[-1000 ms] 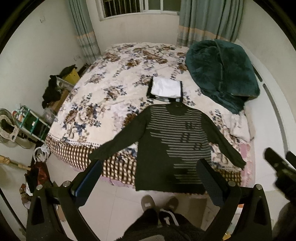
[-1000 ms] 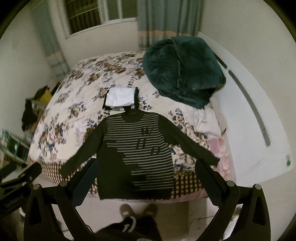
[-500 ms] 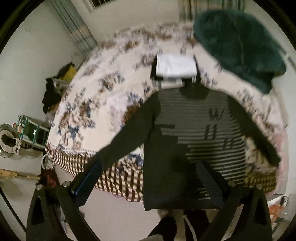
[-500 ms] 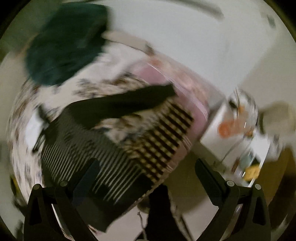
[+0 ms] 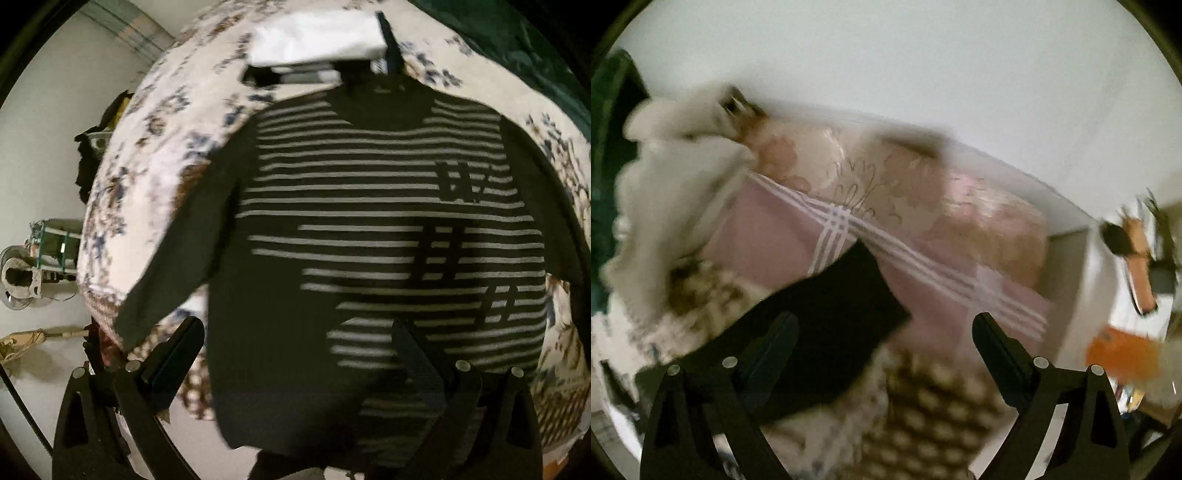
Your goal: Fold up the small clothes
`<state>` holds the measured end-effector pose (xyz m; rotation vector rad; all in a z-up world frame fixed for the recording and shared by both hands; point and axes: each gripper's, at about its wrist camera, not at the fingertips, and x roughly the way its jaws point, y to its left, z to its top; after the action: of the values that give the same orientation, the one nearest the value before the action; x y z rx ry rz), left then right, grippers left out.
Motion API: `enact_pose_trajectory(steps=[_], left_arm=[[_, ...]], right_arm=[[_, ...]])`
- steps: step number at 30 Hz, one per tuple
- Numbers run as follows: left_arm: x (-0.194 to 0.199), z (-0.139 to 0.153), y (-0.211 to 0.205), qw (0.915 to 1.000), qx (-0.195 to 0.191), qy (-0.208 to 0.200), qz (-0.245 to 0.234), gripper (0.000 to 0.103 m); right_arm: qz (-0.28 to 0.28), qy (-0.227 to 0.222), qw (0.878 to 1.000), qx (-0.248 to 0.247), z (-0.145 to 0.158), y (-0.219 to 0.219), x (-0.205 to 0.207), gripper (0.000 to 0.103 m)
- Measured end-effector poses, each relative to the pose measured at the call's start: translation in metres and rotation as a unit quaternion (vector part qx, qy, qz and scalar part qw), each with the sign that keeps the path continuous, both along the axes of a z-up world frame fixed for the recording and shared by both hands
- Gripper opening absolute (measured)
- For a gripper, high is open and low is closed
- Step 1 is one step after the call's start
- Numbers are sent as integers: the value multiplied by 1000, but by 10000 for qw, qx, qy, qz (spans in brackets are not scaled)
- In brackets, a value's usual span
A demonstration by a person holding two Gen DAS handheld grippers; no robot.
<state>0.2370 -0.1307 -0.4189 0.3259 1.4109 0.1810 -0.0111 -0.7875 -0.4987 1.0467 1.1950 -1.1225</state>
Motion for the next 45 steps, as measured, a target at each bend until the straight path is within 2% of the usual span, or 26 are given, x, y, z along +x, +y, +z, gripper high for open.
enact_pose_trajectory(steps=[2, 4, 5, 6, 8, 10, 13, 16, 17, 18, 20, 22, 23, 24, 27, 29, 32, 34, 35, 36, 40, 43, 45], left_arm=[[6, -18, -14, 10000, -15, 38, -71, 103], [9, -39, -30, 9998, -17, 111, -177, 103], [11, -46, -36, 9997, -15, 133, -224, 103], [10, -57, -43, 9993, 24, 172, -342, 103], [10, -69, -54, 9985, 82, 203, -499, 103], [7, -81, -62, 9973, 126, 227, -685, 103], [8, -91, -70, 9962, 169, 245, -823, 103], [10, -99, -72, 9958, 166, 250, -869, 103], [12, -102, -72, 9958, 166, 256, -863, 103], [13, -104, -73, 9959, 163, 260, -855, 103], [15, -108, -74, 9959, 164, 261, -847, 103], [15, -113, -75, 9958, 185, 232, -869, 103], [15, -116, -75, 9956, 194, 229, -885, 103], [15, -121, -74, 9953, 201, 248, -910, 103], [14, -133, -73, 9951, 157, 310, -923, 103], [15, -139, -70, 9957, 52, 343, -860, 103], [19, -141, -63, 9969, -164, 399, -656, 103], [19, -141, -60, 9972, -281, 417, -555, 103], [18, -140, -58, 9972, -316, 413, -529, 103], [17, -139, -58, 9972, -334, 405, -524, 103], [15, -136, -54, 9971, -376, 401, -522, 103], [15, -129, -43, 9976, -414, 370, -420, 103], [14, -122, -28, 9981, -457, 323, -265, 103]], right_arm=[[183, 44, 9997, 156, -32, -9, 14, 96], [360, 98, 9990, 265, -57, -10, 23, 78], [436, 87, 9986, 277, -63, -8, 26, 49], [543, 130, 9984, 131, -67, -2, 30, 29], [550, 219, 9976, -356, -59, 4, 30, 9], [366, 23, 9963, -774, -43, 9, 23, 9], [335, 113, 9924, -1175, -27, 8, 21, 8], [328, 368, 9907, -1265, -28, -2, 25, 8], [271, 554, 9912, -1172, -35, -8, 25, 8], [180, 551, 9933, -1003, -38, -19, 24, 8], [-301, 120, 9985, -442, -44, -36, 6, 13], [-801, -566, 9951, -112, -40, -33, -17, 35], [-1034, -861, 9909, -49, -37, -26, -29, 50], [-1199, -1115, 9865, 14, -36, -17, -39, 55], [-1437, -1814, 9715, 514, -52, 2, -57, 56], [-1603, -2046, 9624, 785, -71, 10, -62, 56], [-1882, -2266, 9539, 574, -86, 6, -58, 56], [-2026, -2335, 9510, 119, -84, 8, -53, 51], [-2033, -2301, 9517, -41, -81, 8, -49, 28], [-1998, -2240, 9538, -84, -79, 6, -44, 11], [-1658, -2028, 9639, -473, -58, 13, -21, 10], [-1216, -1905, 9708, -808, -25, 23, -1, 10], [-612, -1880, 9744, -1071, 11, 38, 20, 10]])
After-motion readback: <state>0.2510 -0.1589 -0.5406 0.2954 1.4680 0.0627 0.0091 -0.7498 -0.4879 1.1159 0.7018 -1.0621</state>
